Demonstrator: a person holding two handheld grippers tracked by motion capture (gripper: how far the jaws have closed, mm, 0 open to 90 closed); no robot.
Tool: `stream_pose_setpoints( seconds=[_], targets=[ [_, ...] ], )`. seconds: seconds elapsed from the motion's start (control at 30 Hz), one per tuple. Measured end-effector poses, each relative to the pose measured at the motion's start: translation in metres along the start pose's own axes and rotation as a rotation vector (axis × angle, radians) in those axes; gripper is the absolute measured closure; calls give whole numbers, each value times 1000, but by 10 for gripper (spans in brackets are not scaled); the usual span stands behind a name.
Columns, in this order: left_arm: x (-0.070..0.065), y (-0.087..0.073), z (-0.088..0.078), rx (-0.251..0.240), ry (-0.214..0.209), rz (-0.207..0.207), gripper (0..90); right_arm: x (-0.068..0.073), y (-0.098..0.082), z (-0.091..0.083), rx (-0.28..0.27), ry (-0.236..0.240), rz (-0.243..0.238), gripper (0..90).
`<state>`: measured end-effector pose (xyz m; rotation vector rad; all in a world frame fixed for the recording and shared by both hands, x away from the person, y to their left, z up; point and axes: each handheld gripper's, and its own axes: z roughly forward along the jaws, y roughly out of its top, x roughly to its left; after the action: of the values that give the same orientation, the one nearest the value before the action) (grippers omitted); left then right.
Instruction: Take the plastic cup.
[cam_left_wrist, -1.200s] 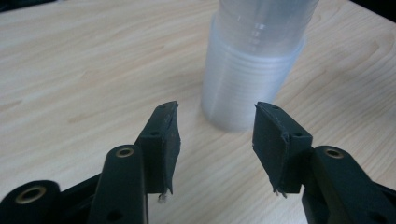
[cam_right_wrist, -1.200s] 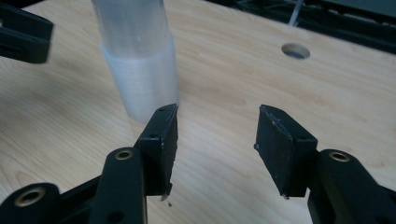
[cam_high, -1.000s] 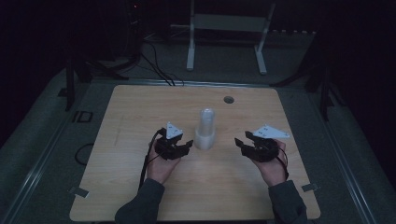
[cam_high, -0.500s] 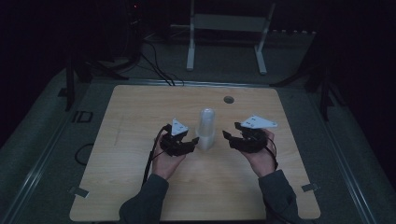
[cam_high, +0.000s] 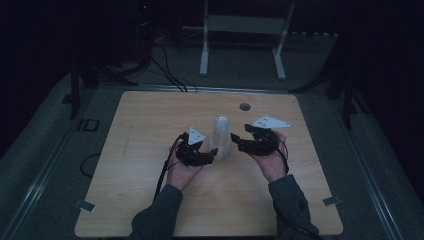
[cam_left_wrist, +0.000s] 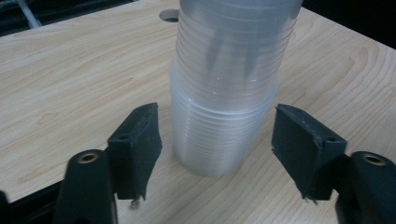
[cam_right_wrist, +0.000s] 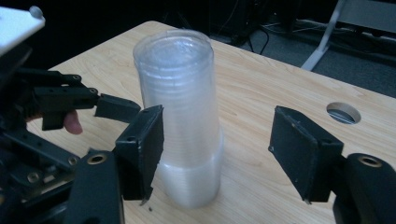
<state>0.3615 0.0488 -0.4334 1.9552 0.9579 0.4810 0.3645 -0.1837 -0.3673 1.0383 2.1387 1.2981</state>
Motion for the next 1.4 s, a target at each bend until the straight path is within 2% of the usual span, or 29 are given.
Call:
stream_pose_setpoints(
  seconds=[0.23,0.57,0.73,1.03,1.4],
  targets=[
    [-1,-1,5,3,16,4,268,3,6,9,7,13,-3,315],
    [-3,-1,11,2,14,3,206,6,11,18,-1,47,12,280],
    [-3,-1,16,-1,13,5,189,10,15,26,-2,52,-2,260],
    [-6,-1,25,-8,17,20,187,14,17,38,2,61,-6,261],
    [-8,-3,35,-53,26,41,195,15,19,46,1,56,-16,263]
  ],
)
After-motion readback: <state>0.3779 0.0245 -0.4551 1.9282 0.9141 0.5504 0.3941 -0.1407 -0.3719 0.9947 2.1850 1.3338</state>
